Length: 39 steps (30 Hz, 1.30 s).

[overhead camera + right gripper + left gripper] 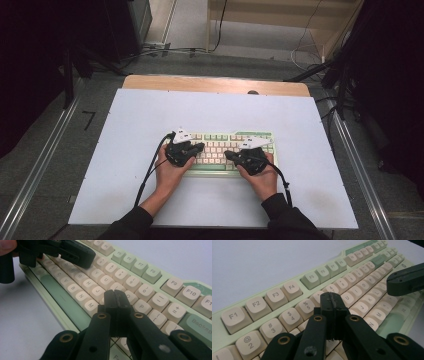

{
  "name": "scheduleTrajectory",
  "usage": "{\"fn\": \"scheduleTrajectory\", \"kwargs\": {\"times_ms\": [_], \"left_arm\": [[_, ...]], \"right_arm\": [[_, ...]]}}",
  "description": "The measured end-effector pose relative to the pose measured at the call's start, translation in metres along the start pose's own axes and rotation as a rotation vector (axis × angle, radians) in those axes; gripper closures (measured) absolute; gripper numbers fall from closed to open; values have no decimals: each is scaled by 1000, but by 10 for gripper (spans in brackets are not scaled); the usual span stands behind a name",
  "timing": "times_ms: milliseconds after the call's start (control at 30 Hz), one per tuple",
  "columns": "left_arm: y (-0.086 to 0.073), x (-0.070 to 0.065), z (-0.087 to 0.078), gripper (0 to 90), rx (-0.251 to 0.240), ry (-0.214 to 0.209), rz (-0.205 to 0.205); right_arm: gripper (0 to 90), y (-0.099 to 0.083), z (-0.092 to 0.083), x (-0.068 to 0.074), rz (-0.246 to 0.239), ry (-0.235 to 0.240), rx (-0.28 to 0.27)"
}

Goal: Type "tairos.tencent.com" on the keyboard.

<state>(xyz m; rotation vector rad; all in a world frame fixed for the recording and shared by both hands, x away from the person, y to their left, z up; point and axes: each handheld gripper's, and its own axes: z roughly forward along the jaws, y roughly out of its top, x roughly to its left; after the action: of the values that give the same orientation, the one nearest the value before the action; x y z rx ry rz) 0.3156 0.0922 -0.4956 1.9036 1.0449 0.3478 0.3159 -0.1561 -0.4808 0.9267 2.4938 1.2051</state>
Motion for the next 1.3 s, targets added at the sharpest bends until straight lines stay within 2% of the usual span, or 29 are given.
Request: {"fn": "scheduleTrajectory", "kwargs": {"times_ms": [733, 967, 1300], "left_arm": [[0, 0, 2, 900, 12, -2, -3], [0, 0, 3, 900, 33, -11, -6], [1, 1, 0, 900, 10, -14, -16]], "right_arm": [[879, 0, 0, 0, 1, 1, 0], [879, 0, 0, 0, 1, 2, 1], [879, 0, 0, 1, 2, 4, -2]]}}
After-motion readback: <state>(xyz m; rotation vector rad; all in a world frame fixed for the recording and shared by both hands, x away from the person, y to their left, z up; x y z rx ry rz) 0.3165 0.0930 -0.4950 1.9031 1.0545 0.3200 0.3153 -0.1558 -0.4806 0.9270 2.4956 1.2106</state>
